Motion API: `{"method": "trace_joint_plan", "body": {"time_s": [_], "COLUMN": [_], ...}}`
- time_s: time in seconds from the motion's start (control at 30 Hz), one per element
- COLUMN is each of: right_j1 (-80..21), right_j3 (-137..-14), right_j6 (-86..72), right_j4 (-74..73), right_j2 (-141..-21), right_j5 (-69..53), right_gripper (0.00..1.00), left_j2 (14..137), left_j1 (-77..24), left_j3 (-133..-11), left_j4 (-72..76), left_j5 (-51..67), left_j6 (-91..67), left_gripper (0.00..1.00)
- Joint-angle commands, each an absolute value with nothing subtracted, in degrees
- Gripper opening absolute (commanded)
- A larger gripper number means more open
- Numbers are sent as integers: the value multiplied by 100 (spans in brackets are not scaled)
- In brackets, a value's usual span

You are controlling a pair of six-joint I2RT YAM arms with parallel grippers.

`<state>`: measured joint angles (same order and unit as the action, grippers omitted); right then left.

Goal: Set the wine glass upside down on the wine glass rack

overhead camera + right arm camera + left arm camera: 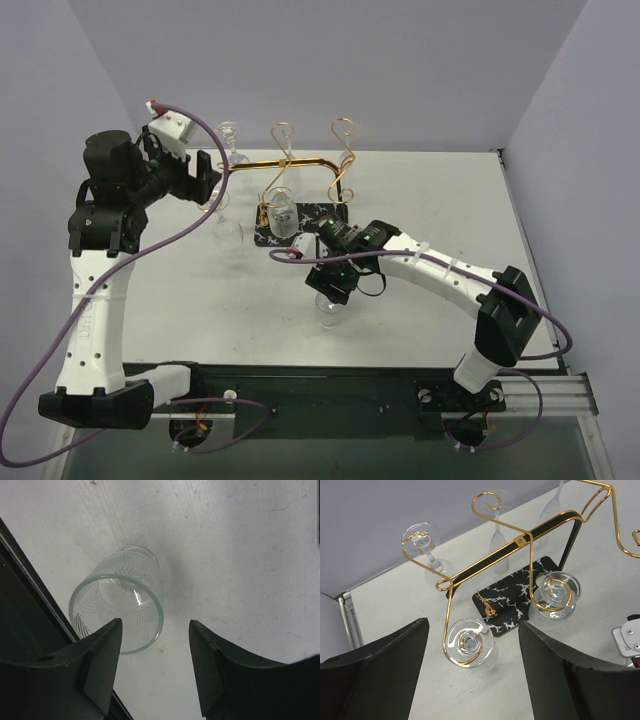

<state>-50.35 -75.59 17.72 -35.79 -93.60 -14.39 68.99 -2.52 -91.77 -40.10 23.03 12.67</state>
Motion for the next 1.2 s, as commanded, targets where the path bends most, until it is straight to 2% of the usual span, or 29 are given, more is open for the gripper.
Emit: {"method": "trace_joint_plan", "body": {"time_s": [0.0,0.27,0.57,0.77,0.93,1.0,1.07,1.17], "right_j1": [-5063,-5071,-5045,-5036,-5036,-5019,-4984,-4957], "right_j3": [-7462,-7304,-7488,-8208,-9375,-9762,-10140,-10633], "right_j6": [1934,1995,1977,2030,2223,2285,2320,2390], "right_j4": [-3516,-3375,-3524,-4331,-4912,-4957,-4975,-4975], "right_j2": [-9457,-9641,-9572,-8782,-8201,-7929,-7761,-7585], "right_j5": [-1266,-1230,-1160,-950,-511,-361,-308,-203], "right_gripper": [50,39,0,0,0,0,0,0], "left_j2": [6724,6724,6697,6802,7031,7110,7180,7233], "left_j1": [-220,-220,-220,-237,-421,-614,-904,-1492], "left_j3": [-9193,-9132,-9141,-9167,-9263,-9281,-9316,-9430], "left_j4": [-3788,-3814,-3850,-3815,-3797,-3788,-3823,-3780], "left_j5": [2575,2680,2733,3084,3716,3849,3893,3928], "left_j6": [1248,1274,1318,1117,853,826,896,976], "left_gripper": [83,83,83,83,84,84,90,90]}}
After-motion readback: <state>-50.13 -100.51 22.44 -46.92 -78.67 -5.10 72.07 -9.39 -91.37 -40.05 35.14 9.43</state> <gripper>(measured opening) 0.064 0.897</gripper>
